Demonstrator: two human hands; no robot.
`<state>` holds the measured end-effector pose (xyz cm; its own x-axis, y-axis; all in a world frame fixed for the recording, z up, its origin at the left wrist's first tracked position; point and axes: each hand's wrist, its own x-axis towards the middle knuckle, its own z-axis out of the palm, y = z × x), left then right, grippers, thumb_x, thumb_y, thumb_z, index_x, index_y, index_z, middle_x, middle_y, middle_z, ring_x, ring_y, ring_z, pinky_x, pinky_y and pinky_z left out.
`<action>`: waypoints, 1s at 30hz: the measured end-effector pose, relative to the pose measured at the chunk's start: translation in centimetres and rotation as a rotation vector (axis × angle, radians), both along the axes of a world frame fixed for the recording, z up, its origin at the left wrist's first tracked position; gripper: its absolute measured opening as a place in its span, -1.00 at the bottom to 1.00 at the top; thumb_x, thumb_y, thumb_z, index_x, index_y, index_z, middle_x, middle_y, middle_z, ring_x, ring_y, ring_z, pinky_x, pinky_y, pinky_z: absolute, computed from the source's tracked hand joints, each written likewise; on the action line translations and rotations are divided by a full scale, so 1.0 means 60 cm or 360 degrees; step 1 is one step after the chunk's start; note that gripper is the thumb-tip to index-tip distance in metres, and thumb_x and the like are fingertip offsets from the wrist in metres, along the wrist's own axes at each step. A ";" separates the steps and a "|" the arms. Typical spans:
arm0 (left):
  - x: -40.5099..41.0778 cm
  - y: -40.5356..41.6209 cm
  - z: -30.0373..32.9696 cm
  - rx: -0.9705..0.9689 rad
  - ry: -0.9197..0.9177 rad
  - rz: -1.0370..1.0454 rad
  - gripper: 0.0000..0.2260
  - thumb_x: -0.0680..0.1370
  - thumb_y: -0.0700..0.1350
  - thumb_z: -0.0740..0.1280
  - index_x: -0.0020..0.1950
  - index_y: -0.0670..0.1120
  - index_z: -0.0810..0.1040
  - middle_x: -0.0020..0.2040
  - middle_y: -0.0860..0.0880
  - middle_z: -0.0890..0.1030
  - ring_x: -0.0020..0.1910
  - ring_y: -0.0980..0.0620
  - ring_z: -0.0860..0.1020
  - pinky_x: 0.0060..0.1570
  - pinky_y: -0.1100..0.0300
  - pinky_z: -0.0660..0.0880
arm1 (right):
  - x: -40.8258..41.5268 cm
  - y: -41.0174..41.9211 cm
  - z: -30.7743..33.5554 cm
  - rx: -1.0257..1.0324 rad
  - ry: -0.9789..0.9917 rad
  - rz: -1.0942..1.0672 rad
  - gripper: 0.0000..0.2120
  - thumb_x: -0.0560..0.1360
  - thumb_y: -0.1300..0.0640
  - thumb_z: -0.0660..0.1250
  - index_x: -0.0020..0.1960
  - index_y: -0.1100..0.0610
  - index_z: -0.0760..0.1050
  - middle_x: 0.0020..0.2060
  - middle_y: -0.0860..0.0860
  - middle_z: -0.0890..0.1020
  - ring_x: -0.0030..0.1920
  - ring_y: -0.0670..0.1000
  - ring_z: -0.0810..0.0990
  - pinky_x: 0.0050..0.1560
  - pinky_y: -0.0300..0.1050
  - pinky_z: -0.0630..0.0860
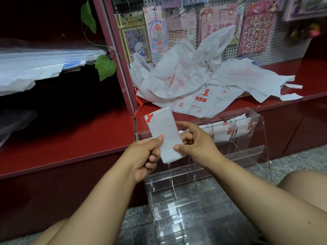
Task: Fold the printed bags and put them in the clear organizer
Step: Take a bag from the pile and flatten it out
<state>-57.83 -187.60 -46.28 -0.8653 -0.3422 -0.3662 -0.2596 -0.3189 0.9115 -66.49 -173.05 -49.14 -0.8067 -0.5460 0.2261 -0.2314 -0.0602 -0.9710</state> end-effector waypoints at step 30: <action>-0.016 0.017 -0.057 -0.0603 0.0346 0.0209 -0.88 0.47 -0.20 0.48 -0.05 -0.14 0.59 -0.23 -0.07 0.69 -0.20 -0.02 0.62 -0.02 0.00 0.58 | -0.016 -0.012 -0.026 -0.0283 -0.0737 -0.0176 -0.77 0.42 0.40 0.41 0.01 0.19 0.50 -0.23 0.11 0.66 -0.24 0.03 0.64 -0.11 -0.11 0.60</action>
<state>-58.80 -186.59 -49.69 -0.8485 -0.5291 -0.0084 -0.0287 0.0302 0.9991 -67.43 -173.76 -50.71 -0.8953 -0.4369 -0.0871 0.2064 -0.2335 -0.9502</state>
